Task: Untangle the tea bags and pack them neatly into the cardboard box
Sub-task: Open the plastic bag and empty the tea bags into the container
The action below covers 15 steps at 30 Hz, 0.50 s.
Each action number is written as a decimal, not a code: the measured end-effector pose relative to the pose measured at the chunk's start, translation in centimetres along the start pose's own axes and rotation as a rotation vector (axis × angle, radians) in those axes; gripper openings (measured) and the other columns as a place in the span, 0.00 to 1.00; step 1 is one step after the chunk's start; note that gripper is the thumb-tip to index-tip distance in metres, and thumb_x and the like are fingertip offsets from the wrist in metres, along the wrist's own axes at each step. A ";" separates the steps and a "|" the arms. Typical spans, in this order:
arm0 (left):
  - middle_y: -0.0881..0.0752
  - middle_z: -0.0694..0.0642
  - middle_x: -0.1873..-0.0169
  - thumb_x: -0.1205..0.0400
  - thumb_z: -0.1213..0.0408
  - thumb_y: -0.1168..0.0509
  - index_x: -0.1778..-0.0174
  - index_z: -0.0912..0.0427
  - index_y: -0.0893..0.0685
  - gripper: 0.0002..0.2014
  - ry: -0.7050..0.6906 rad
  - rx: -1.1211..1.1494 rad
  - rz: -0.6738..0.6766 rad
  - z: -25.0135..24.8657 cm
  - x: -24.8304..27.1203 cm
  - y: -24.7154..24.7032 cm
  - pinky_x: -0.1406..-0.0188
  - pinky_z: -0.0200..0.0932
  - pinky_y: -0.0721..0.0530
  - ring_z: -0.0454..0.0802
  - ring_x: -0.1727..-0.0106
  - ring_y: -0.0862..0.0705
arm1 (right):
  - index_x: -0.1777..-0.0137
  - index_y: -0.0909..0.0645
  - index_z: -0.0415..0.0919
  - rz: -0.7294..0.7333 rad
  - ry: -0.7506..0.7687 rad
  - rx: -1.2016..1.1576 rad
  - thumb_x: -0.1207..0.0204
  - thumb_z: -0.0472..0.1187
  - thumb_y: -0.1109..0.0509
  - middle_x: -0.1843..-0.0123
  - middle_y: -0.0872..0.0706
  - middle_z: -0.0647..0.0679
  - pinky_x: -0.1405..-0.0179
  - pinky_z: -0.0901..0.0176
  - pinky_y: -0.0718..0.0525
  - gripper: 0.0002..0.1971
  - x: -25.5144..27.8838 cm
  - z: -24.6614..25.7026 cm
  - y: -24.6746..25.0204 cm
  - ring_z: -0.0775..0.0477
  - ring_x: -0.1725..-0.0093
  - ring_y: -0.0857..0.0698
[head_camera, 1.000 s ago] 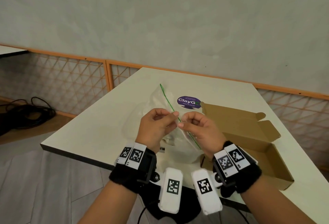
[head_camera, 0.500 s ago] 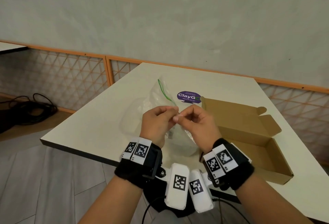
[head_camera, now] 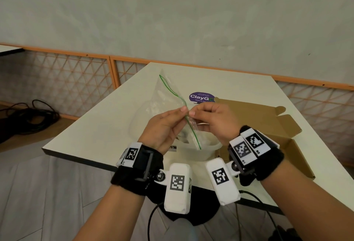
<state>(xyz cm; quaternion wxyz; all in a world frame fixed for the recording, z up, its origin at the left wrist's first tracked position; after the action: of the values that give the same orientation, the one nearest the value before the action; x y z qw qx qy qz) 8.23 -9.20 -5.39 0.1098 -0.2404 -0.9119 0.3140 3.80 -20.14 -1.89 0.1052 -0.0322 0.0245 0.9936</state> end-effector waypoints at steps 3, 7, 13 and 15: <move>0.10 0.58 0.60 0.25 0.71 0.32 0.54 0.69 0.14 0.07 0.001 0.014 0.011 0.0 0.2 0.2 0.55 0.32 0.14 0.44 0.58 0.10 | 0.63 0.20 0.36 0.016 -0.046 -0.036 0.23 0.29 0.34 0.69 0.19 0.45 0.61 0.60 0.14 0.08 0.0 -0.1 -0.3 0.53 0.70 0.19; 0.12 0.55 0.65 0.20 0.76 0.37 0.60 0.66 0.17 0.06 -0.022 0.048 0.006 0.0 0.3 0.2 0.55 0.32 0.13 0.43 0.61 0.11 | 0.64 0.21 0.35 0.013 -0.070 -0.082 0.22 0.29 0.36 0.68 0.20 0.43 0.52 0.48 0.14 0.09 -0.2 -0.4 -0.3 0.48 0.68 0.19; 0.14 0.58 0.63 0.19 0.80 0.40 0.67 0.63 0.24 0.12 -0.062 0.074 0.021 0.0 0.4 -0.2 0.56 0.38 0.11 0.48 0.59 0.13 | 0.65 0.21 0.42 -0.160 -0.013 0.196 0.21 0.35 0.37 0.67 0.19 0.42 0.58 0.46 0.16 0.11 -1.0 -0.6 2.0 0.46 0.67 0.20; 0.13 0.58 0.62 0.19 0.79 0.40 0.66 0.63 0.25 0.11 -0.052 0.134 0.004 0.1 0.4 -0.3 0.57 0.38 0.11 0.49 0.60 0.12 | 0.63 0.22 0.43 -0.184 0.013 0.358 0.19 0.35 0.40 0.72 0.19 0.50 0.71 0.65 0.20 0.11 -0.8 0.1 2.3 0.58 0.77 0.21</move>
<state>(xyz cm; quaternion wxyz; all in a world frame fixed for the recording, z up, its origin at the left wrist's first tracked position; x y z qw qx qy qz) 7.74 -9.26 -5.30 0.1011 -0.2259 -0.8910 0.3805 4.10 -22.52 -1.65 0.1995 -0.0216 0.1985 0.9593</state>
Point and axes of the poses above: each hand's wrist, its own x-axis away from the middle knuckle, its own y-axis out of the back of the hand, z = x × y, the point moved 7 cm from there along -x, towards the middle knuckle
